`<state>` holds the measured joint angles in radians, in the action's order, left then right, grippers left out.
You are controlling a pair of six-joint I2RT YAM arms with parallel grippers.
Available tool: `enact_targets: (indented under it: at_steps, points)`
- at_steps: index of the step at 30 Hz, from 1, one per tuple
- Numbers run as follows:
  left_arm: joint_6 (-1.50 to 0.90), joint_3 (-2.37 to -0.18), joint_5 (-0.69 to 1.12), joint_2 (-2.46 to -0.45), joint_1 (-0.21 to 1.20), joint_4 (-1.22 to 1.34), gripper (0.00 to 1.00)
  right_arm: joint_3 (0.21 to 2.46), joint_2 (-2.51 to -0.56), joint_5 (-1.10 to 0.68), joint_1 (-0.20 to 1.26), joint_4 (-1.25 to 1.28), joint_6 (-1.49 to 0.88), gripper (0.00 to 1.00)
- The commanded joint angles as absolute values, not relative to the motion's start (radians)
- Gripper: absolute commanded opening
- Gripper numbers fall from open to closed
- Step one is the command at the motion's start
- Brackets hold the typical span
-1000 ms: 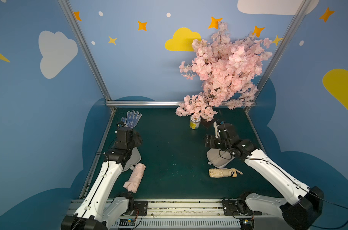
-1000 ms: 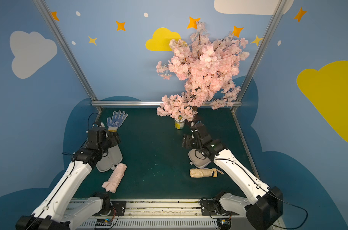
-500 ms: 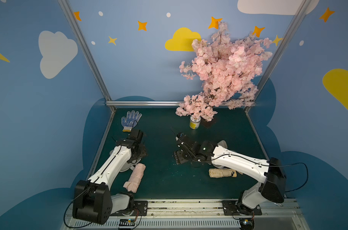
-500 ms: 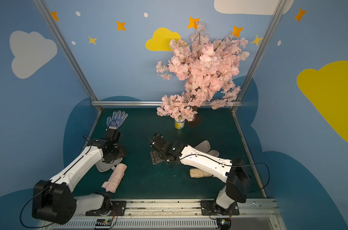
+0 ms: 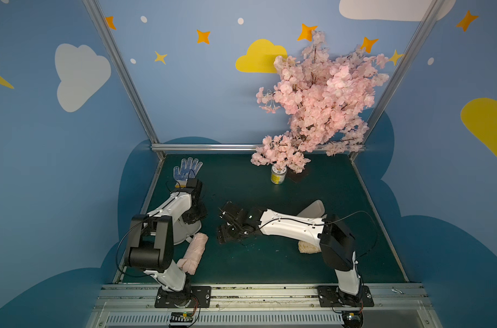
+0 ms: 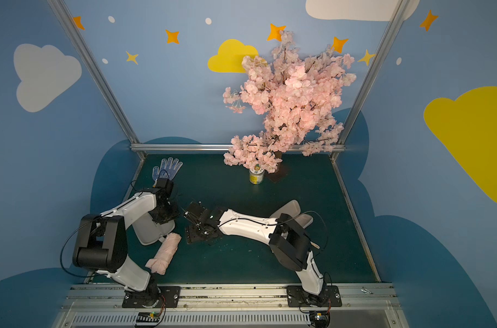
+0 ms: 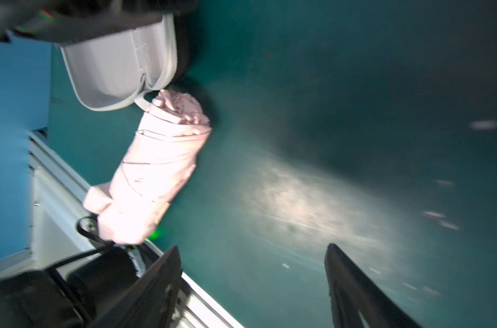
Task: Put umbrellas into zippered umbrella sleeves
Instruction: Move the umbrella to the center of the board.
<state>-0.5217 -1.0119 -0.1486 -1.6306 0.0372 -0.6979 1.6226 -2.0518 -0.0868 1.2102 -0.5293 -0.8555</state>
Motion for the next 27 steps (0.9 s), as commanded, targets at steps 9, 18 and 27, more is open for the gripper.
enact_targets:
  at_steps: [9, 18, 27]
  points:
    - [-0.503, -1.0, -0.085, -1.595, -0.003, -0.669, 0.18, 1.751, -2.202, -0.192, 1.237, -0.425, -1.225, 0.76]
    - [-0.51, -0.992, -0.066, -1.577, -0.018, -0.66, 0.17, 1.938, -2.36, -0.225, 1.244, -0.47, -1.293, 0.76]
    - [-0.509, -0.994, -0.067, -1.571, -0.019, -0.66, 0.15, 2.055, -2.488, -0.259, 1.249, -0.531, -1.377, 0.73]
